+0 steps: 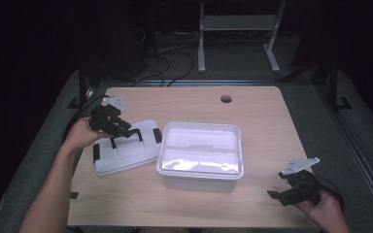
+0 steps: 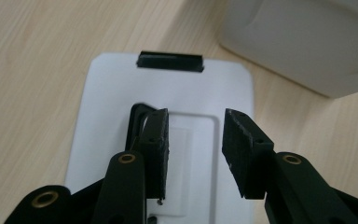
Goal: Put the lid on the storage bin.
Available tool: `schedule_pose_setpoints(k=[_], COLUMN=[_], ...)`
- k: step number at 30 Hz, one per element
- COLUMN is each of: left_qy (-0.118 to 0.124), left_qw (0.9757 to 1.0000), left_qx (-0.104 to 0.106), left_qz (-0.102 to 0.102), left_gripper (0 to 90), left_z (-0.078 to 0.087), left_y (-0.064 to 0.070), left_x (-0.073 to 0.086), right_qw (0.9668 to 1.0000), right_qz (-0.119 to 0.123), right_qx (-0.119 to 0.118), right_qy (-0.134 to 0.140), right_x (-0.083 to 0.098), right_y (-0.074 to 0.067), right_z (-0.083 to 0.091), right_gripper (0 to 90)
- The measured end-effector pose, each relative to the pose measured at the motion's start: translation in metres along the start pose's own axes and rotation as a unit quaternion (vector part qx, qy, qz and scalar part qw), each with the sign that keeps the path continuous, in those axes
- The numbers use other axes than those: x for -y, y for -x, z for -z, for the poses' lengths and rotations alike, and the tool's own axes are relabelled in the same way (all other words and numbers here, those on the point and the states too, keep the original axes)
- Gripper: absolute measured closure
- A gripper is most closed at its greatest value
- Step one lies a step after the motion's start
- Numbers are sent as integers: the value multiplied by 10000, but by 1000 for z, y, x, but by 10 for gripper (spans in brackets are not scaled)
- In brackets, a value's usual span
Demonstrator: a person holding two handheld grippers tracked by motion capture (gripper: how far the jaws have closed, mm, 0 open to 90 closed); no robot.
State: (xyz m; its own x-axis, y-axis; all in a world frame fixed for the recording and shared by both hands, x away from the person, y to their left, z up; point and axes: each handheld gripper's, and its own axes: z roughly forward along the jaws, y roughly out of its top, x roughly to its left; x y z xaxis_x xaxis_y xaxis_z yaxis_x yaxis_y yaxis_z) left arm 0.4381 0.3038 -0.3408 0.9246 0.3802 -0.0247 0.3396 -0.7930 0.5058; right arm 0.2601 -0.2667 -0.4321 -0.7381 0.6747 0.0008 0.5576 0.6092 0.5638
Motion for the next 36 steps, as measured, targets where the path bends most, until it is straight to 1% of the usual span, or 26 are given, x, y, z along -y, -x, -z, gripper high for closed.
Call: schedule_pose_setpoints(k=[2, 3, 5, 7, 11, 14, 16, 17, 18, 21, 22, 23, 24, 26, 29, 31, 32, 34, 36], left_qy=[4, 15, 29, 76, 86, 11, 14, -16, -32, -134, -185, -246, -261, -275, -341, -417, -460, -509, -572], left_qw=[10000, 9999, 9999, 9996, 9990, 9987, 9983, 9983, 9980, 9978, 9975, 9974, 9975, 9976, 9977, 9979, 9978, 9976, 9975], left_qx=[-38, -25, -44, -19, -12, -42, -53, -113, -145, -99, -59, -31, 12, 33, 59, 58, 33, 63, 109], left_qz=[58, 99, 125, 256, 432, 501, 573, 568, 611, 649, 681, 680, 659, 631, 586, 501, 470, 466, 398], left_gripper=[603, 603, 592, 576, 562, 544, 538, 535, 527, 551, 575, 590, 622, 677, 725, 740, 765, 789, 809], left_z=[-4, -5, -8, -11, -16, -21, -24, -26, -27, -31, -33, -34, -34, -35, -35, -37, -38, -40, -39], left_y=[-5, -7, -12, -17, -26, -31, -33, -34, -35, -38, -38, -38, -38, -36, -35, -33, -33, -33, -31], left_x=[7, 10, 16, 21, 29, 33, 35, 36, 37, 40, 41, 42, 42, 42, 40, 38, 37, 36, 34], right_qw=[10000, 10000, 10000, 10000, 10000, 10000, 10000, 10000, 10000, 9999, 9999, 9999, 9999, 9999, 9999, 9999, 9999, 9999, 9999], right_qz=[-17, -26, -21, -21, -27, -23, -19, -23, -19, -20, -24, -17, -5, -23, -36, -5, -6, -13, -5], right_qx=[-11, -18, -17, -21, -41, -42, -58, -63, -63, -73, -77, -74, -71, -77, -82, -84, -89, -102, -98], right_qy=[-16, -11, -29, -41, -43, -56, -52, -59, -69, -81, -83, -85, -91, -82, -85, -83, -93, -101, -102], right_x=[0, 0, 0, 0, 1, 1, 1, 1, 1, 1, 1, 1, 1, 1, 1, 0, 0, -1, -1], right_y=[0, 0, 0, 1, 0, 0, 0, 0, 0, -1, -2, -1, -1, -2, -2, -2, -2, -3, -3], right_z=[-1, -1, -1, -2, -3, -3, -4, -4, -4, -5, -5, -5, -5, -5, -5, -6, -6, -6, -6], right_gripper=[207, 207, 207, 207, 207, 207, 207, 207, 207, 207, 207, 207, 207, 207, 207, 207, 207, 207, 207])
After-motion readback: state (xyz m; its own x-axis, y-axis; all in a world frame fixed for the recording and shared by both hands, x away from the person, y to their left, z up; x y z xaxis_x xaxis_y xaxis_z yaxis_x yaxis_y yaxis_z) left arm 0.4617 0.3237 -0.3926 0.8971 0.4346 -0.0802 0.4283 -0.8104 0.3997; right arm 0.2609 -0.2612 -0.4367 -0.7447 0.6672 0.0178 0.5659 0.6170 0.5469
